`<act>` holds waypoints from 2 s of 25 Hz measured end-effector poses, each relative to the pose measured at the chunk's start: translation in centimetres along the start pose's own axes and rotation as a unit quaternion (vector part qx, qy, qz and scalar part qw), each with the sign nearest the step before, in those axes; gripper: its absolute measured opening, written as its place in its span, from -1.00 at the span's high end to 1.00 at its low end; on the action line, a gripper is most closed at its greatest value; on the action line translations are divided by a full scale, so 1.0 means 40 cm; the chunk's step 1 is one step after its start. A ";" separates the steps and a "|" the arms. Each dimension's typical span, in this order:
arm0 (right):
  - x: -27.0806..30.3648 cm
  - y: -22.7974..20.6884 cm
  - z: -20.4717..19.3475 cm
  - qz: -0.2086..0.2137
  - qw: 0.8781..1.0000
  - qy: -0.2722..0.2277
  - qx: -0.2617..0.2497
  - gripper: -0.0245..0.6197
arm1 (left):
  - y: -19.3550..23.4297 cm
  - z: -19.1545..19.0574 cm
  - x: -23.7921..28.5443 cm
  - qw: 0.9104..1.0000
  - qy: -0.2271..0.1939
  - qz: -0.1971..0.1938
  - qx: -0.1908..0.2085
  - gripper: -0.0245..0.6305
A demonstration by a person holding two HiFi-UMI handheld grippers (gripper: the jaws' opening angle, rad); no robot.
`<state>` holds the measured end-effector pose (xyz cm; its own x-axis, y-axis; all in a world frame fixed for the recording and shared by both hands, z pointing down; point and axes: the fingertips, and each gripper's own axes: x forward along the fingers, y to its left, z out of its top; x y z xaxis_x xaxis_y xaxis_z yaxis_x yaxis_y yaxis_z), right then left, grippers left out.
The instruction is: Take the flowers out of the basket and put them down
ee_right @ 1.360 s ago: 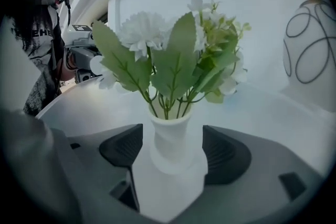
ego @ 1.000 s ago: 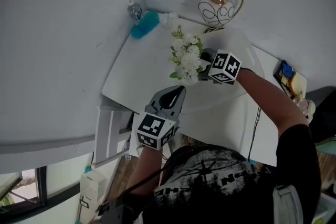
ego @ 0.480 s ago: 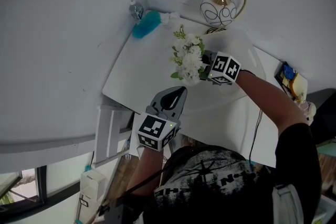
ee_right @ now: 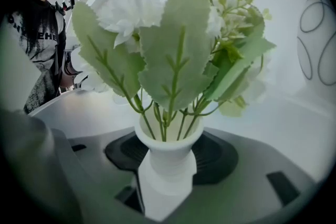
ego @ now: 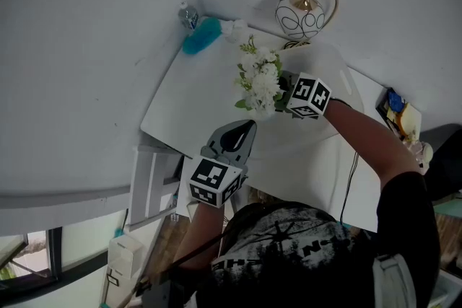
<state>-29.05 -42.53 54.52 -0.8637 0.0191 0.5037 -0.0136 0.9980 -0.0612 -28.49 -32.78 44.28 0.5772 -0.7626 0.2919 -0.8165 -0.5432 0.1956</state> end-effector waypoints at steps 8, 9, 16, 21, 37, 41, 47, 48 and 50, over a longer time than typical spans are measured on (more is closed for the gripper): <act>-0.049 -0.016 0.014 -0.025 0.999 0.006 0.043 0.15 | 0.003 0.002 -0.002 1.000 -0.011 -0.001 -0.005 0.89; -0.059 -0.019 0.017 -0.031 0.999 0.008 0.044 0.15 | 0.003 0.002 -0.002 1.000 -0.011 0.000 -0.003 0.89; -0.135 -0.025 0.060 -0.106 0.993 0.012 0.055 0.15 | 0.003 0.030 -0.009 1.000 -0.023 0.005 0.012 0.89; -0.197 -0.012 0.114 -0.143 0.988 0.005 0.057 0.16 | -0.012 0.059 -0.018 0.999 -0.034 0.002 0.020 0.89; -0.421 0.046 0.182 -0.213 0.973 -0.022 0.080 0.16 | -0.159 0.116 0.016 0.996 -0.043 -0.043 0.057 0.89; -0.450 0.066 0.191 -0.221 0.972 -0.023 0.080 0.16 | -0.182 0.118 0.027 0.996 -0.044 -0.054 0.058 0.89; -0.520 0.088 0.214 -0.243 0.967 -0.027 0.076 0.16 | -0.216 0.123 0.043 0.994 -0.059 -0.082 0.036 0.89; -0.526 0.092 0.219 -0.247 0.966 -0.027 0.076 0.16 | -0.217 0.121 0.042 0.994 -0.062 -0.087 0.033 0.89; -0.538 0.100 0.230 -0.258 0.963 -0.026 0.073 0.16 | -0.222 0.118 0.038 0.992 -0.067 -0.100 0.024 0.89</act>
<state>-15.14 -39.51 35.50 -0.7469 -0.4833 0.4567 -0.5150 0.8549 0.0624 -20.31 -30.79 38.57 0.7258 -0.6767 0.1238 -0.6866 -0.7015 0.1909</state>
